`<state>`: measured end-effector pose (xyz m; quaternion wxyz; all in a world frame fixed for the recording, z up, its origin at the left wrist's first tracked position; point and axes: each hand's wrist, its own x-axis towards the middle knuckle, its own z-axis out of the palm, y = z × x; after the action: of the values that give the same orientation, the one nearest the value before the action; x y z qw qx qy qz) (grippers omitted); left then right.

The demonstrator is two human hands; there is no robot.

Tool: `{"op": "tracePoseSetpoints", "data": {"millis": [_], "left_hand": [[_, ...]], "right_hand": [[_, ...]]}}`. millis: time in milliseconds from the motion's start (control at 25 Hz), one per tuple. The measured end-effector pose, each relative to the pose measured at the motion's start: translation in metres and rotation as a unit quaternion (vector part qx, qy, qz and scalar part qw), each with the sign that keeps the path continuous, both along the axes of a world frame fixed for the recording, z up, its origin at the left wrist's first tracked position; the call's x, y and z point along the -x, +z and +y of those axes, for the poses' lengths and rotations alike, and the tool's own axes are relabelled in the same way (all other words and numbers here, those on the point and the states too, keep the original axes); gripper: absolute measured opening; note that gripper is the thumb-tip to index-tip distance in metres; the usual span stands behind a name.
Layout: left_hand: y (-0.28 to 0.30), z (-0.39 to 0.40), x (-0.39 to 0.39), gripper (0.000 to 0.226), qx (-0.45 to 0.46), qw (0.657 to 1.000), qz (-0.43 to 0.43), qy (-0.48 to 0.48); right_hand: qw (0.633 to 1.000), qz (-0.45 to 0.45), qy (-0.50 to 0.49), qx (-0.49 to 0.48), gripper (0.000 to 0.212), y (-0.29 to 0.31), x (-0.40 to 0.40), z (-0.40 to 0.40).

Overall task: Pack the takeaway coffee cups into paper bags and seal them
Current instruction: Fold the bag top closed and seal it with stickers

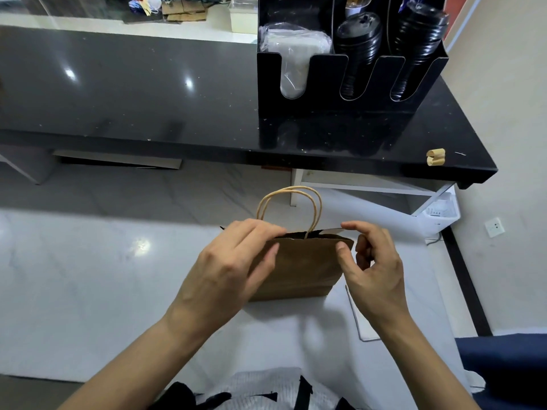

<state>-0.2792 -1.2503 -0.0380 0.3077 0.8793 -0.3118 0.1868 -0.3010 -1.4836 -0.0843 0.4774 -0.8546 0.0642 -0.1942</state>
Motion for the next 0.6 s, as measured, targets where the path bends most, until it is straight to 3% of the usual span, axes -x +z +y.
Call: {"op": "tracePoseSetpoints", "data": {"millis": [200,320,600], "left_hand": [[-0.006,-0.026,0.004,0.046,-0.048,0.997,0.058,-0.016],[-0.011,-0.041,-0.002,0.058,-0.101,0.994,0.044,0.02],[-0.017,-0.067,-0.019,0.051,-0.119,0.989,0.077,0.04]], "right_hand": [[0.998,0.03,0.008,-0.051,0.036,-0.002,-0.005,-0.008],[0.995,0.048,0.017,-0.083,0.025,-0.004,-0.01,-0.012],[0.993,0.051,0.042,-0.097,0.013,-0.003,-0.015,-0.018]]}}
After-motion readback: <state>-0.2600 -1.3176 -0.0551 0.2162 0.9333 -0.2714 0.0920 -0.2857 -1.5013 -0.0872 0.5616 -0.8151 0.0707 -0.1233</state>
